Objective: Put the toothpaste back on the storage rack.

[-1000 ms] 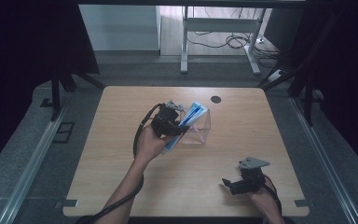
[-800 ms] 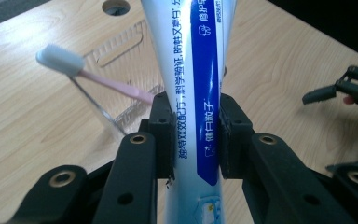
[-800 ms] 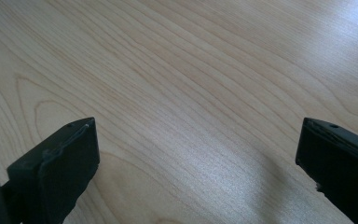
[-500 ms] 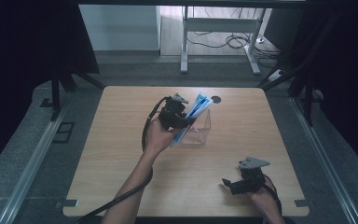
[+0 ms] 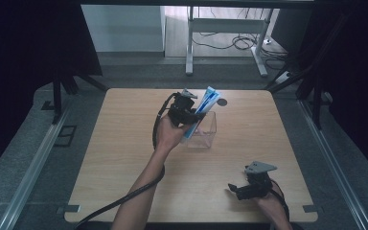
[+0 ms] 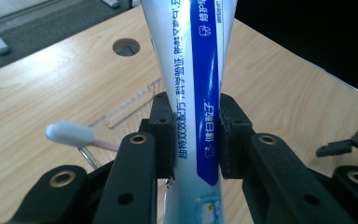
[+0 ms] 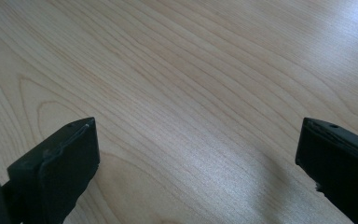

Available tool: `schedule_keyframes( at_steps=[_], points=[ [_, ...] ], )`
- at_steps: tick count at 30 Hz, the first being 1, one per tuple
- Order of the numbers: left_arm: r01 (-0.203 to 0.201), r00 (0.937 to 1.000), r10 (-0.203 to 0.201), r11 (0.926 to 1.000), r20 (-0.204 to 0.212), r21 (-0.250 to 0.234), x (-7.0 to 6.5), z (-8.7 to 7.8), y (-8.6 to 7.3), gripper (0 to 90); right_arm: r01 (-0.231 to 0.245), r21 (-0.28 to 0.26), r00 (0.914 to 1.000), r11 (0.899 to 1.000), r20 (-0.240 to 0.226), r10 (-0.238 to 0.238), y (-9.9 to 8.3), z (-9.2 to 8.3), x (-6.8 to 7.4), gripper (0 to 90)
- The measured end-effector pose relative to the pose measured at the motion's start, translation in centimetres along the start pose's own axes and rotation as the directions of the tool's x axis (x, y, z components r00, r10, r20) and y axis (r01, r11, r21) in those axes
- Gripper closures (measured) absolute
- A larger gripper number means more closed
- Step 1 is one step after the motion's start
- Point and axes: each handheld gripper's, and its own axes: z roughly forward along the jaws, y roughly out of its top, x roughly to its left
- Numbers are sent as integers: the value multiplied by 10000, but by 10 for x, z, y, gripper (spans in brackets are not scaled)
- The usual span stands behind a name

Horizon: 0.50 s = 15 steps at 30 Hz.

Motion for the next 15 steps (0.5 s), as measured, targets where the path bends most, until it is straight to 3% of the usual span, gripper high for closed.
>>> schedule_keyframes(
  at_steps=[15],
  points=[
    [41, 9999, -46, 9986, -100, -532, 2, 12, 15, 715, -36, 3, 10000, 10000, -57, 36, 0, 0, 0, 0]
  ],
)
